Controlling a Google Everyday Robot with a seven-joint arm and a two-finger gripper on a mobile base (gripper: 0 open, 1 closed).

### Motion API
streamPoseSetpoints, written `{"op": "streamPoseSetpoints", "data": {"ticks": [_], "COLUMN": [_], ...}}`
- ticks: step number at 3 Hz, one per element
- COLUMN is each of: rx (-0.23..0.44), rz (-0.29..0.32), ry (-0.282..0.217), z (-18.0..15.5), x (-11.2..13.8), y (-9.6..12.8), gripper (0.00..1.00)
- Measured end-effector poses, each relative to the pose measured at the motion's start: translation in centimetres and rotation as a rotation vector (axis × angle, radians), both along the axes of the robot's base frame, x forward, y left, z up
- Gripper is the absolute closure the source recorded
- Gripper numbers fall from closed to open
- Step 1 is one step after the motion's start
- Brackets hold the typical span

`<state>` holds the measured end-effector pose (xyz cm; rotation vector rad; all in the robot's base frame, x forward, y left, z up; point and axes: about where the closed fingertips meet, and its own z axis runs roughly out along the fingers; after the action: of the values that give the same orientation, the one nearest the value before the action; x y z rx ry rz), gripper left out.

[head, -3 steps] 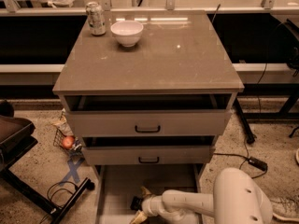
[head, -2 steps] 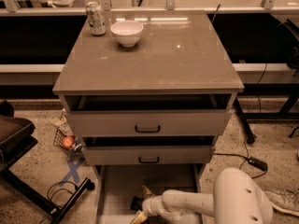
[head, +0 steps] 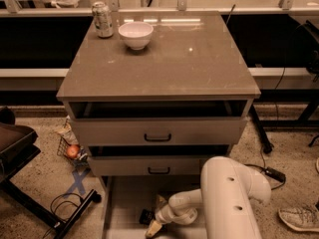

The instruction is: Pick rxbar chocolate from bottom drawer and place on counter

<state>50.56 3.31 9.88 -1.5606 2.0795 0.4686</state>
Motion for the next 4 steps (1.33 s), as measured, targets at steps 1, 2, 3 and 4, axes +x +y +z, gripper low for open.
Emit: {"op": "streamPoseSetpoints", "data": {"ticks": [1,2,3,4], "rx": [0.009,0.052,0.052,0.052], "rz": [0.003,0.003,0.003,0.003], "ry": [0.0,0.0,0.0,0.0], "z": [-0.2,-0.8,-0.3,0.3], "x": [-0.2,-0.8,-0.8,-0.8], "y": [0.2,1.2,1.2,1.2], "gripper": [0.03,0.25,0.49,0.72]}}
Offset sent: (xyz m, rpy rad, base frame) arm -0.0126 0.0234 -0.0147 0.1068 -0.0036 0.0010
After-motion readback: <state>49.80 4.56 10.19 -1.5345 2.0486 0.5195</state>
